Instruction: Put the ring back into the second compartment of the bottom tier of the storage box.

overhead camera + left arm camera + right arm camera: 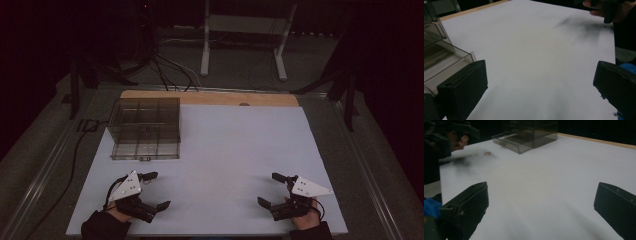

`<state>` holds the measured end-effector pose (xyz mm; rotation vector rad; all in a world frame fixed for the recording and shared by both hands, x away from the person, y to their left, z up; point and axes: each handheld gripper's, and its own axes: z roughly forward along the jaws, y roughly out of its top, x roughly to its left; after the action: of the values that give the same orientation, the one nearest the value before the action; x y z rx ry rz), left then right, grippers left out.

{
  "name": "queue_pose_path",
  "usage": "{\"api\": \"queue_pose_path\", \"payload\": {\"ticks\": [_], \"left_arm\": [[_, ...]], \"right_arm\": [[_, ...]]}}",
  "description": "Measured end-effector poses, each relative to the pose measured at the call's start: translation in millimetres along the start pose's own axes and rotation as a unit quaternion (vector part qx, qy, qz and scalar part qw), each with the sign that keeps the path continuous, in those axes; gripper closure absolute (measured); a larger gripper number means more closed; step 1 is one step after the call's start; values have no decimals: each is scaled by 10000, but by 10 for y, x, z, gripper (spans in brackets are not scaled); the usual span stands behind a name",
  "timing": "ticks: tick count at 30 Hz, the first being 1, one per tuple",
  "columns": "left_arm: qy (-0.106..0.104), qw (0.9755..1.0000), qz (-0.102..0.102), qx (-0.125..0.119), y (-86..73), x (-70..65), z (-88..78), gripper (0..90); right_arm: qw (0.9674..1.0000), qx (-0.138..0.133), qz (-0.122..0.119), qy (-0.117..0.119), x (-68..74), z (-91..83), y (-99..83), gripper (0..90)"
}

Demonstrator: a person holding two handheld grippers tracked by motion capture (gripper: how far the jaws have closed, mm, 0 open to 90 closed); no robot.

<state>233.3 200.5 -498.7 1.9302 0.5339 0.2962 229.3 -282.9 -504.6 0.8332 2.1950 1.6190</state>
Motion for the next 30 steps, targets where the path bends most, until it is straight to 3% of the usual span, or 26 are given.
{"api": "queue_pose_path", "payload": {"ticks": [6, 10, 11, 16, 20, 30], "left_arm": [[-250, 9990, 98, 366, -5, -61, 60, 4], [-400, 9984, 73, 382, 14, -80, 75, 5], [-525, 9979, 73, 378, 44, -96, 77, 4], [-551, 9977, 265, 288, 140, -176, 62, 4], [-582, 9979, 280, 107, 235, -190, 37, 5], [-397, 9986, 341, -32, 340, -191, -18, 4]], "right_arm": [[9999, -8, -94, 44, 55, -1, 35, 0], [9999, -13, -91, 59, 71, 9, 43, 0], [9999, -7, -90, 67, 74, 6, 45, 0], [9999, -83, -20, 67, 67, -6, 56, 0], [9998, -131, 63, 118, 75, -13, 63, 0], [9999, -146, 37, 72, 82, -20, 59, 0]]}}
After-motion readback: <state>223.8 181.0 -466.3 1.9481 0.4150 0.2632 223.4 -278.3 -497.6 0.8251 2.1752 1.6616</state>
